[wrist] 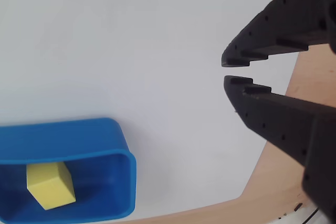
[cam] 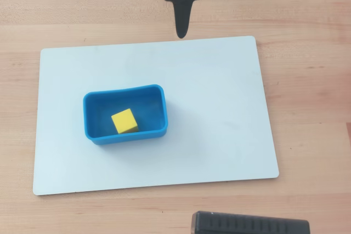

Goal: Pick up yellow cube and drop it in the blue rectangular bin

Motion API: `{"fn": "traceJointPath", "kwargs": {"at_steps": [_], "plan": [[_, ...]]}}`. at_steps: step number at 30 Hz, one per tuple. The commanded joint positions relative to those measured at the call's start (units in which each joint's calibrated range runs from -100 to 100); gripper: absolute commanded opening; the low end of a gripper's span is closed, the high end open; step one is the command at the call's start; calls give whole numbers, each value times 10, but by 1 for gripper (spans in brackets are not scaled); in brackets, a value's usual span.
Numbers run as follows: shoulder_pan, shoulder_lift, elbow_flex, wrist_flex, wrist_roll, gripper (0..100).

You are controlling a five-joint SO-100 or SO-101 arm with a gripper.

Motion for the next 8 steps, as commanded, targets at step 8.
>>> {"fn": "traceJointPath", "kwargs": {"at_steps": [8], "plan": [[50,-186,247,-134,26,0]]}}
